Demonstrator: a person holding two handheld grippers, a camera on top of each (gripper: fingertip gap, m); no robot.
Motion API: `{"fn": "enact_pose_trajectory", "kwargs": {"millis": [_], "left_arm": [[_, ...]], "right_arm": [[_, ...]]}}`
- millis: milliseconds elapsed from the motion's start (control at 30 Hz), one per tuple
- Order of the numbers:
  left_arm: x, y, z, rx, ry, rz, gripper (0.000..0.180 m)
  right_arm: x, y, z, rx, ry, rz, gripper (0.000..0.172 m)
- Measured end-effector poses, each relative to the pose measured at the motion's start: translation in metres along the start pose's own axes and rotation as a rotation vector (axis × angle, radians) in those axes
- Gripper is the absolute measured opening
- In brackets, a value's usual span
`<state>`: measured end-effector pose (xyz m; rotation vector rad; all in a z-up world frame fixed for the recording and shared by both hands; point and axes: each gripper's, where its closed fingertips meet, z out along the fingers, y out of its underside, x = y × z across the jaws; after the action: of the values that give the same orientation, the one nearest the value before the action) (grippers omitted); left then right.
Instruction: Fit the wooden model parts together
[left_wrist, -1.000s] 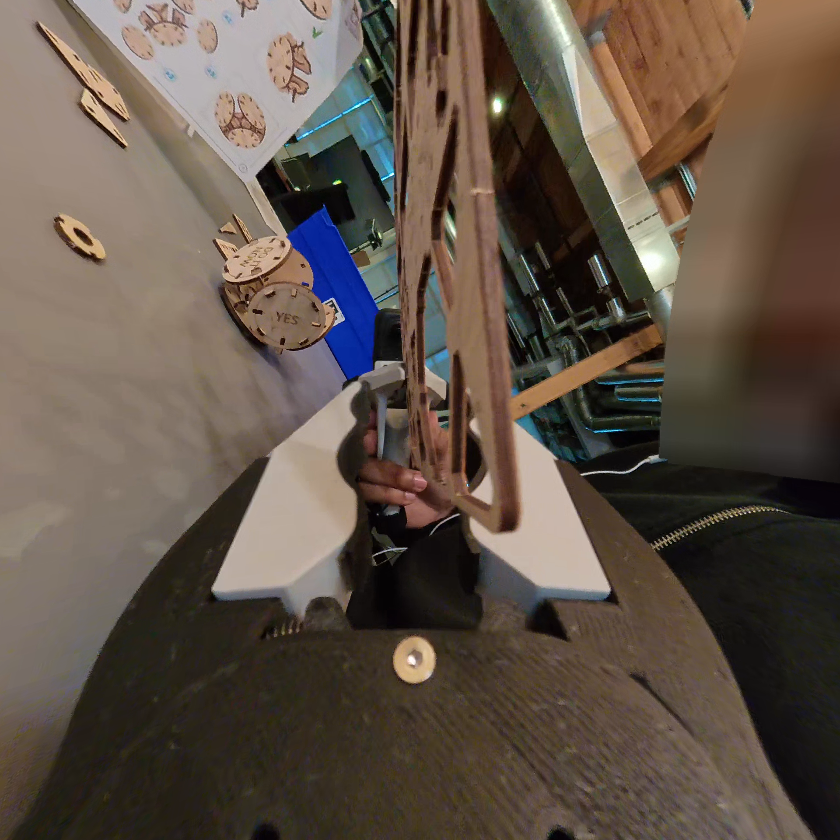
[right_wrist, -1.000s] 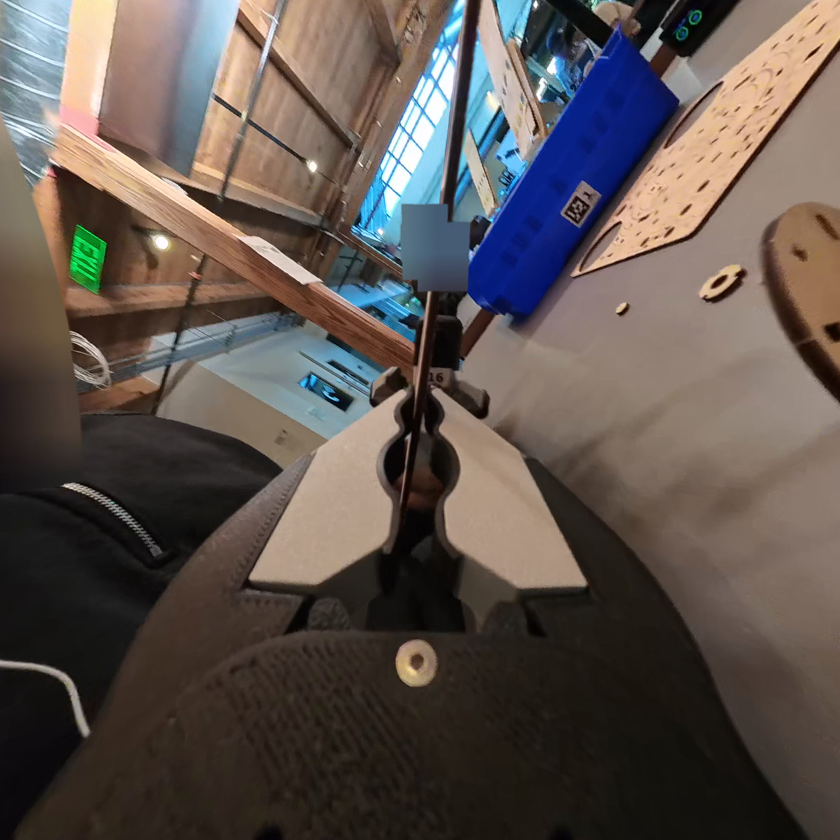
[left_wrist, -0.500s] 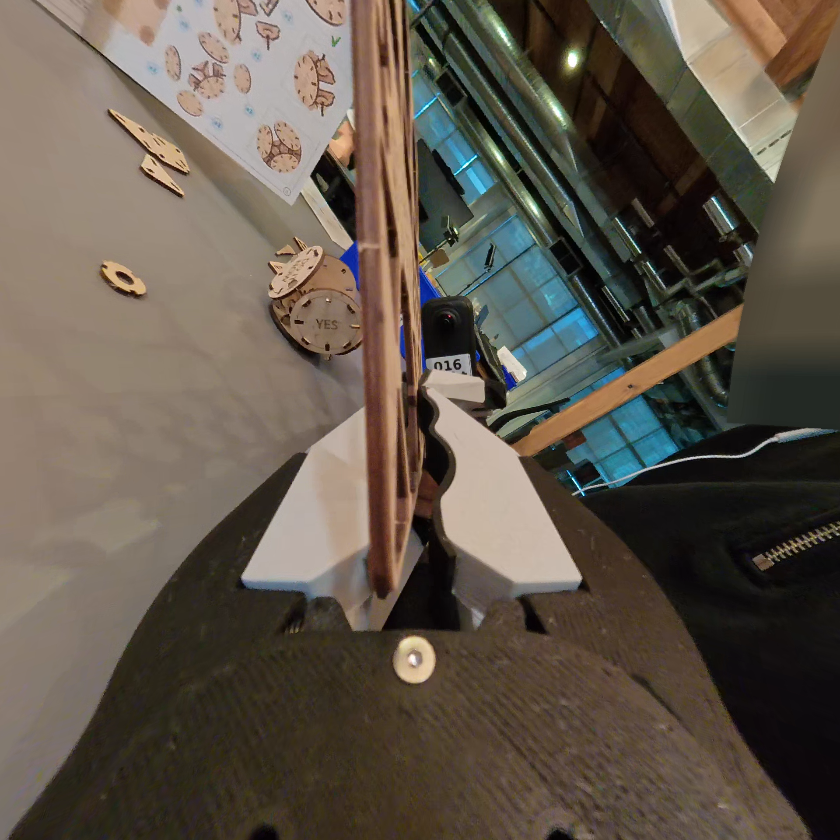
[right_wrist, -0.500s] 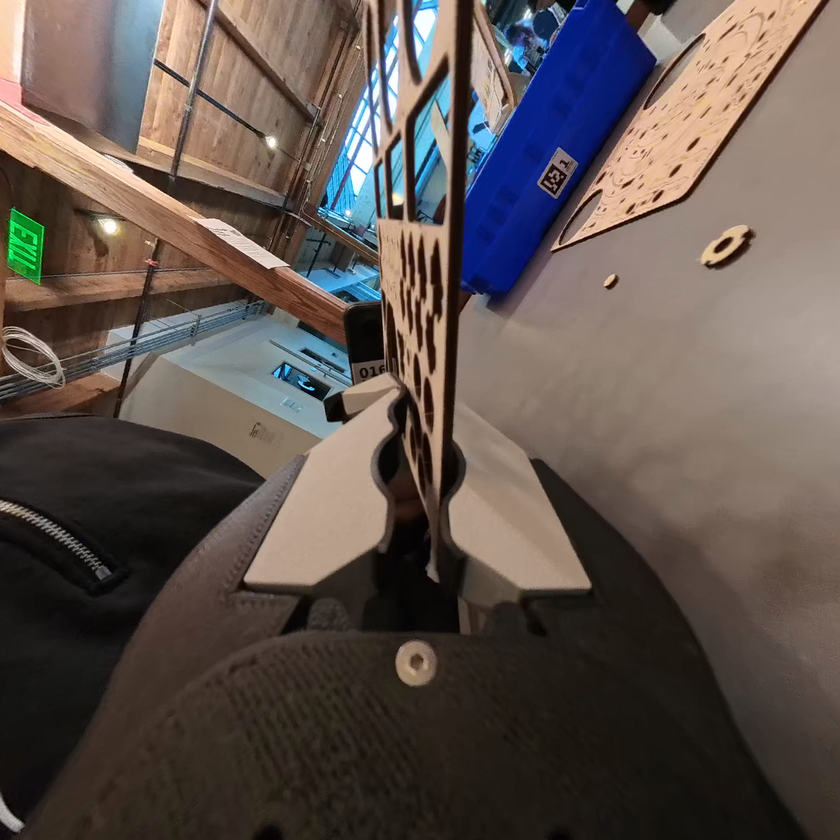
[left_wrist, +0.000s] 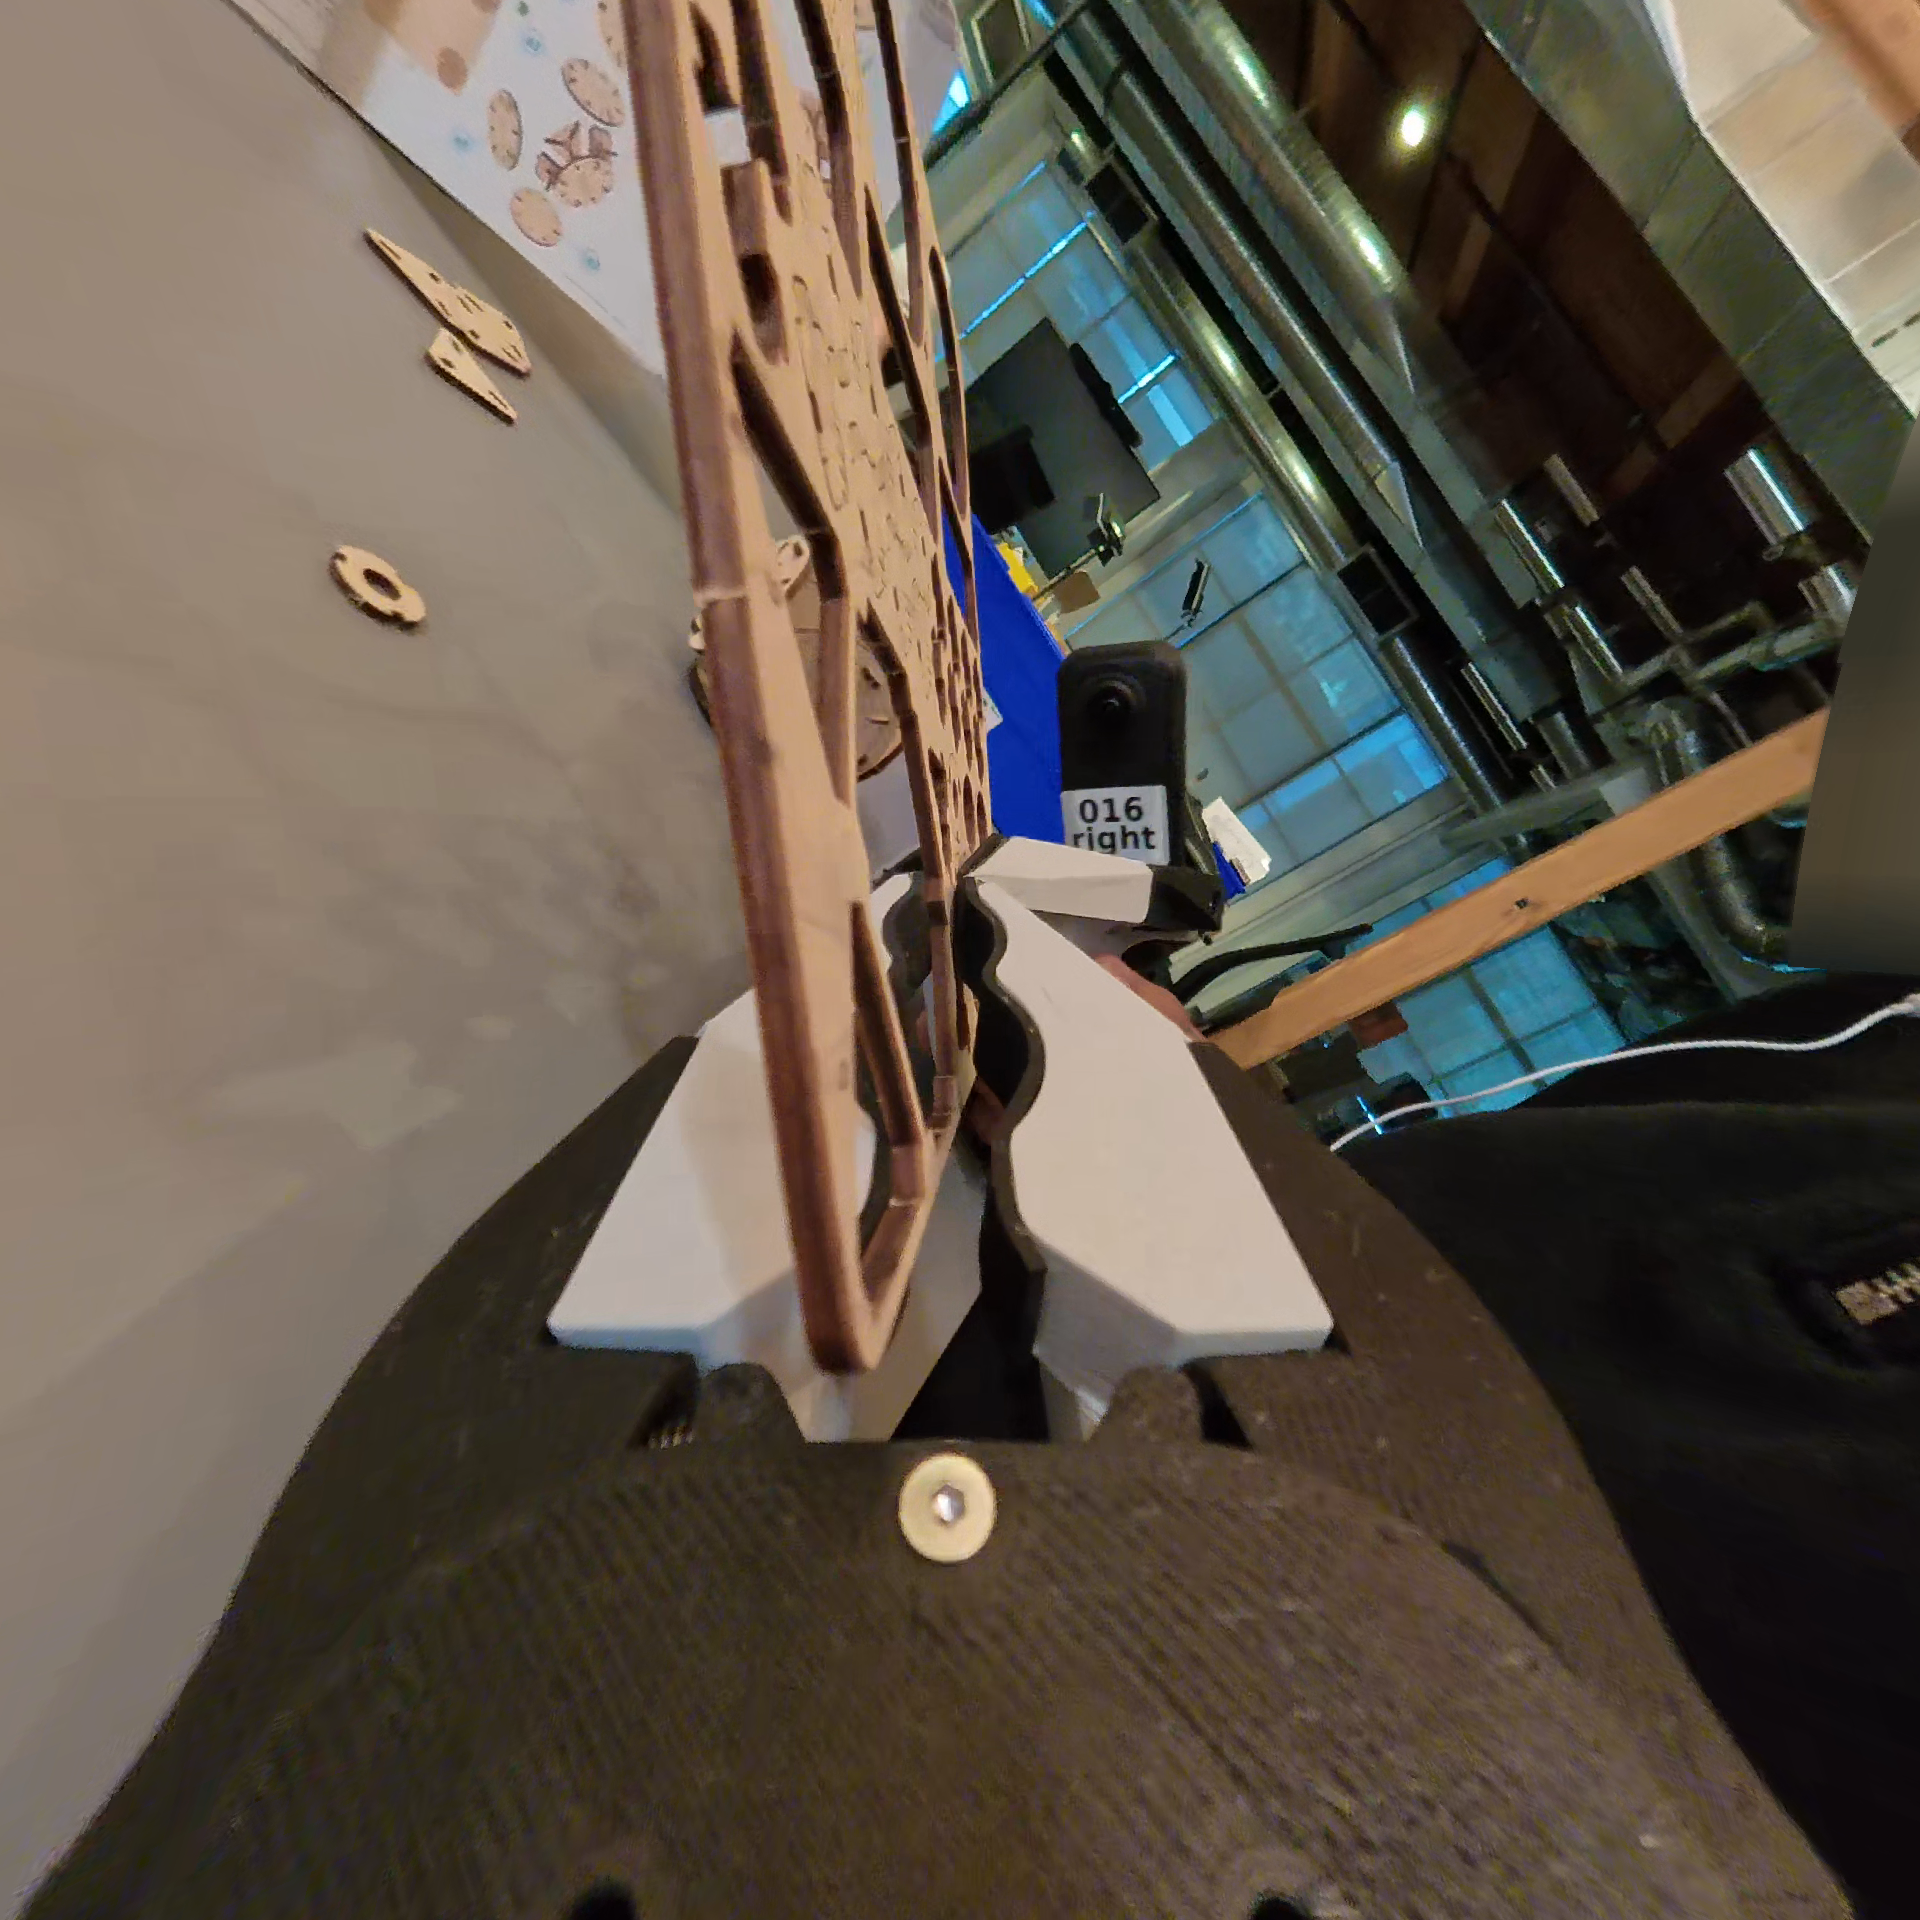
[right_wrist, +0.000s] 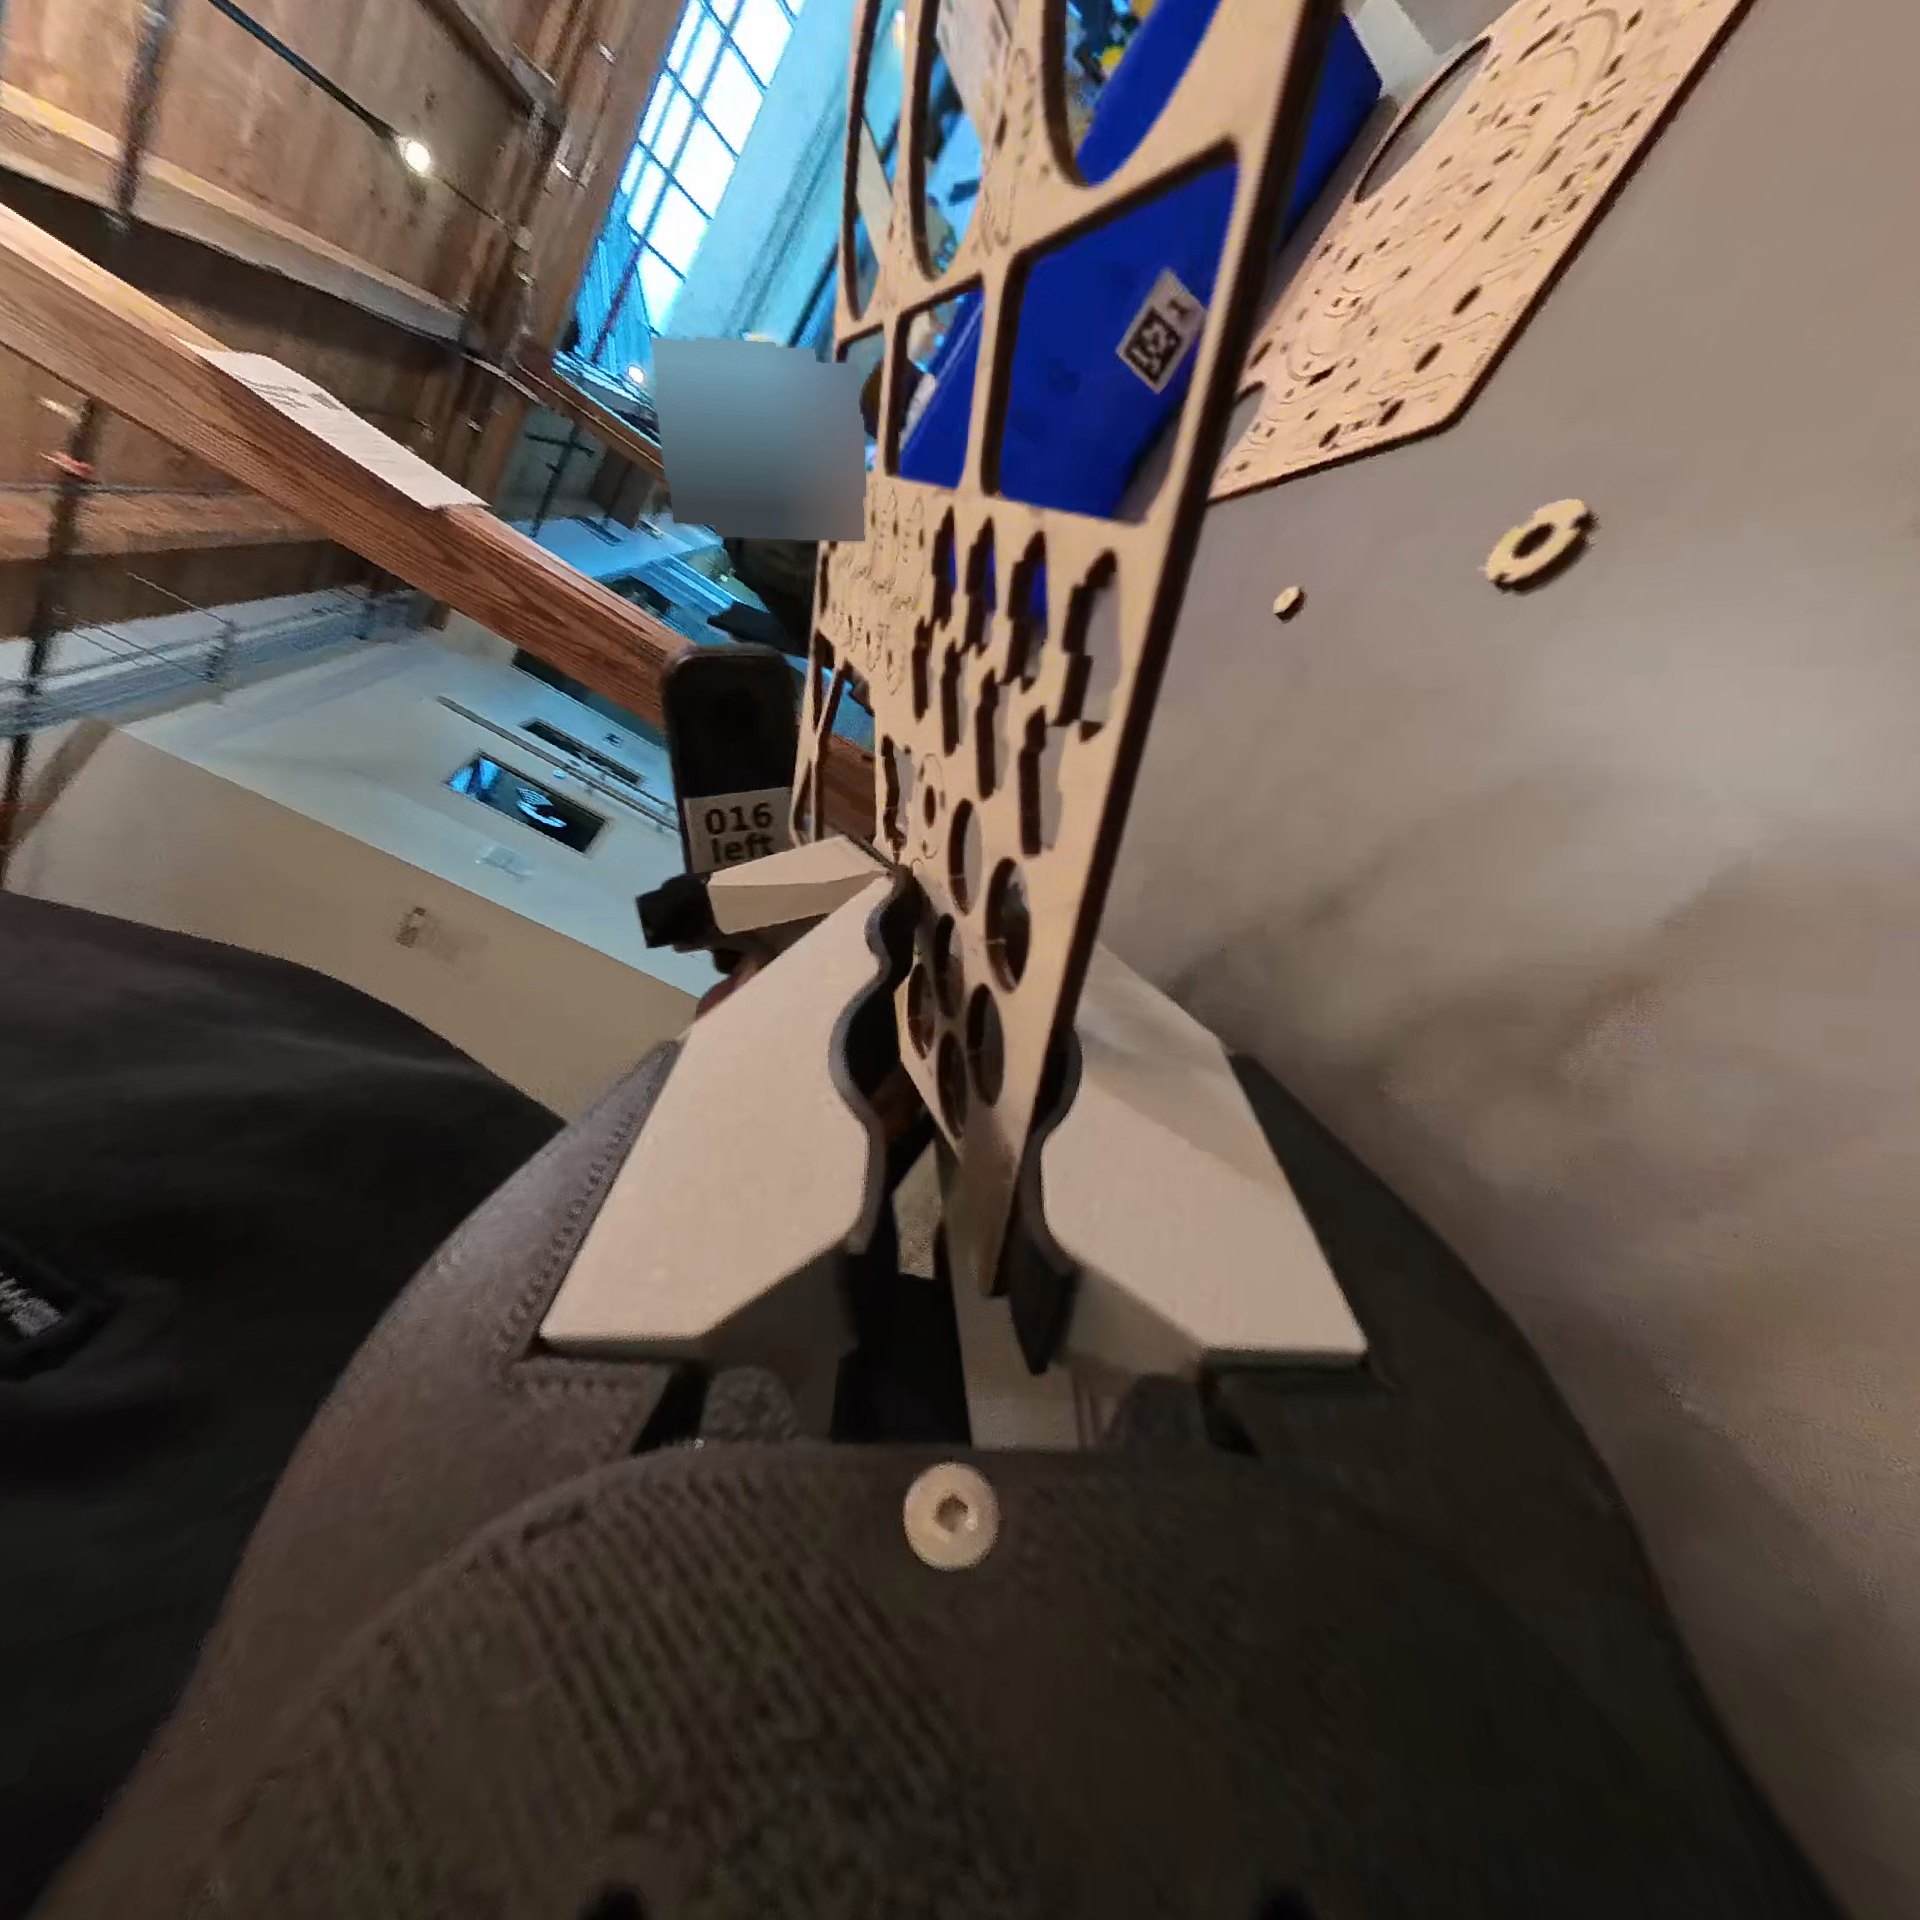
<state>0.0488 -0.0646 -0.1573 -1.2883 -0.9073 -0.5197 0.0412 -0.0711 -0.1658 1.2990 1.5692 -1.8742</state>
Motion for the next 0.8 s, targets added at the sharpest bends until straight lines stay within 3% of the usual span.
{"fn": "enact_pose_trajectory", "kwargs": {"millis": [433,567,800], "left_arm": [[-0.008,0.005,-0.003,0.029,-0.031,0.005,0.002],[-0.007,0.002,-0.002,0.037,0.013,-0.073,0.001],[-0.007,0.000,-0.002,0.042,0.011,-0.072,0.000]], "right_arm": [[0.015,0.009,0.003,-0.068,0.122,-0.038,0.014],[0.013,0.005,0.003,-0.039,0.105,-0.032,0.015],[0.015,0.001,0.001,-0.013,0.131,-0.026,0.034]]}}
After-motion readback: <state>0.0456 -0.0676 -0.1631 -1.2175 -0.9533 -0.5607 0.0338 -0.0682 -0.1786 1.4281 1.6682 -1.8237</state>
